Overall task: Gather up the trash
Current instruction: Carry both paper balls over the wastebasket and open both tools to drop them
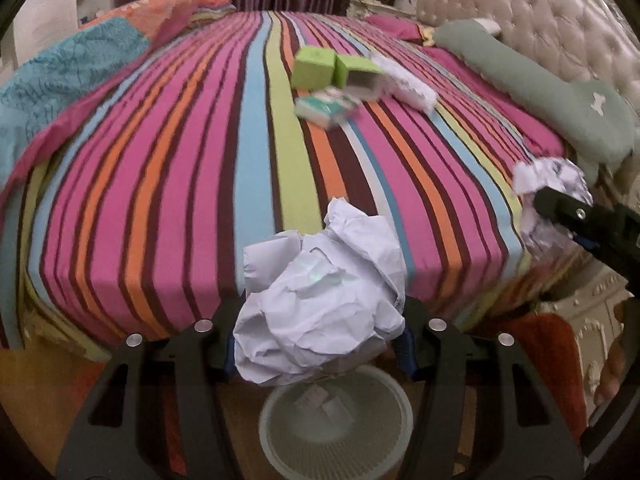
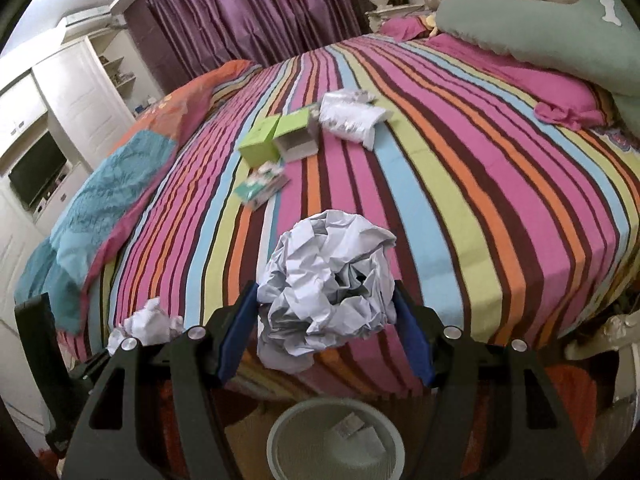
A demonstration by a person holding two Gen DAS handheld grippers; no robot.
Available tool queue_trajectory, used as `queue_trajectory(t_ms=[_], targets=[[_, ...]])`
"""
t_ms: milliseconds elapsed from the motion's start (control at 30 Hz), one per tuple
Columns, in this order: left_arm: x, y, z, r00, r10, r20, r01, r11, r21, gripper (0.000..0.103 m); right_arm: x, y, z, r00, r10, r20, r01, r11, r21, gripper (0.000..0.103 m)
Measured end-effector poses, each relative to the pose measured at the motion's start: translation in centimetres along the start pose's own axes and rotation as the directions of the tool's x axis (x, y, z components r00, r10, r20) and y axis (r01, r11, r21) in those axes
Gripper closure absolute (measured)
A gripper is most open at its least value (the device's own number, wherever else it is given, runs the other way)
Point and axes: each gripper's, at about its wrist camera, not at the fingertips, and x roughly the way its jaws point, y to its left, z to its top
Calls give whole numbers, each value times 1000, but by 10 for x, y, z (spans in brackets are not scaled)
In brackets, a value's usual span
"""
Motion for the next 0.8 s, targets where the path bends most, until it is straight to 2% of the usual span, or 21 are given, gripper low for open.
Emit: queue_trajectory(t_ms=[333,500,600,700,800], targets=[[21,-14,-56,990,-18,-139,20,1000,12,46,16,0,-54,991,-44,-127,40,999,-30,40],[41,-13,-79,968,-38,-246,33,999,-25,46,33,-10,-76,974,-28,-226,37,999,35,40],[57,-10,-93,945,-51,-324,35,998,-54,46,45,-13,-89,956,-14,-293,33,998,61,40],[68,-7,-102,924,-63,-377,34,996,-81,46,60,-16,-107,927,15,-375,23,995,97,40],[79,-2,-111,900,-79,-429,31,993,-117,46,77,-16,-123,887,30,-462,25,993,113,40]])
